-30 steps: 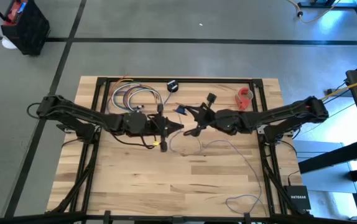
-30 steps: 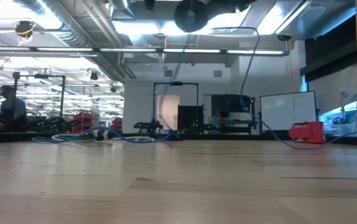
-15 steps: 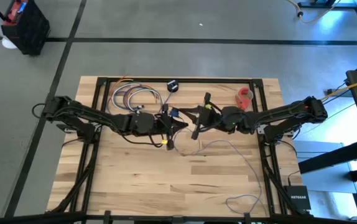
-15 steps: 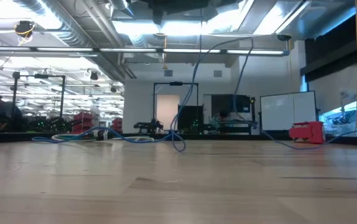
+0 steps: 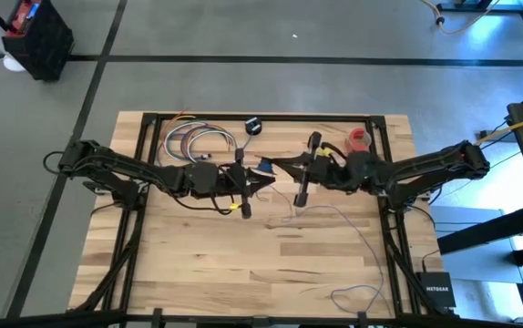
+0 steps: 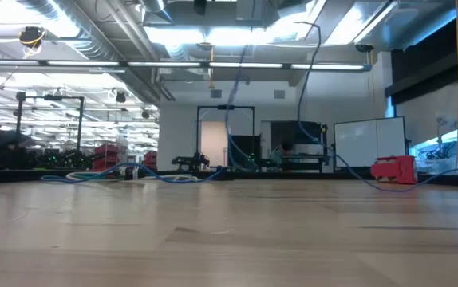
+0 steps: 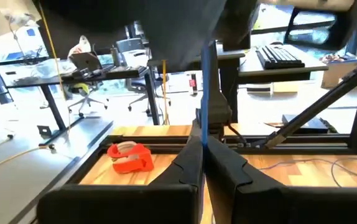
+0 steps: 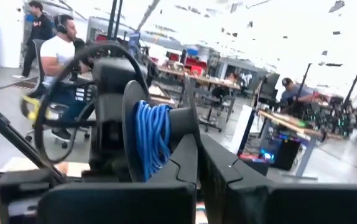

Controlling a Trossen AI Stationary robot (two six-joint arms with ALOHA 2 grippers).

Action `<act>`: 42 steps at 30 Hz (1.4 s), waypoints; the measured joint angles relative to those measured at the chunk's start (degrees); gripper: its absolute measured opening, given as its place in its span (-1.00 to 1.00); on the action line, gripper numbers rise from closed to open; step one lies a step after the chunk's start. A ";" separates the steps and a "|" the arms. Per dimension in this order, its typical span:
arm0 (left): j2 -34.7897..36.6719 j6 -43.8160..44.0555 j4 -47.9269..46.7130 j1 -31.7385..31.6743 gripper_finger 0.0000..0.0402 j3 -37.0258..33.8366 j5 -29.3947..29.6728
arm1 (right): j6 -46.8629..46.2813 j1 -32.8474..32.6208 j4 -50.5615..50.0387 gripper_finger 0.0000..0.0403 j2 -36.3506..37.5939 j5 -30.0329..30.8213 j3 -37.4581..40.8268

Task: Coil cords
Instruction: Coil the blue wire onto the black spool

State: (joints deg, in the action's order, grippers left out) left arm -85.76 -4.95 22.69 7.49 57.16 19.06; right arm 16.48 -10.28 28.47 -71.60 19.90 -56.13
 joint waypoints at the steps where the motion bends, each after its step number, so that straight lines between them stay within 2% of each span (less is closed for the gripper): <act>1: -0.02 0.01 -0.01 0.00 -0.97 -0.06 -0.01 | 0.39 -0.40 -0.06 -0.97 0.18 0.02 -0.28; 16: -0.28 -0.11 -1.46 -0.08 -0.97 -0.30 0.34 | 2.08 -1.75 -0.65 -0.97 0.62 0.02 -5.21; 28: -0.30 0.58 -7.42 -1.47 -0.97 -0.50 0.21 | 5.03 -4.53 -1.28 -0.97 0.62 -0.06 -8.72; 42: -0.35 4.59 -7.98 -1.55 -0.97 -8.56 0.45 | 6.85 -5.49 -4.50 -0.97 0.62 0.46 -13.73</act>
State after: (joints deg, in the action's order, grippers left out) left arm -86.11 -0.37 14.71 5.93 48.59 19.51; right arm 23.33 -15.77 23.97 -70.98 20.36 -69.86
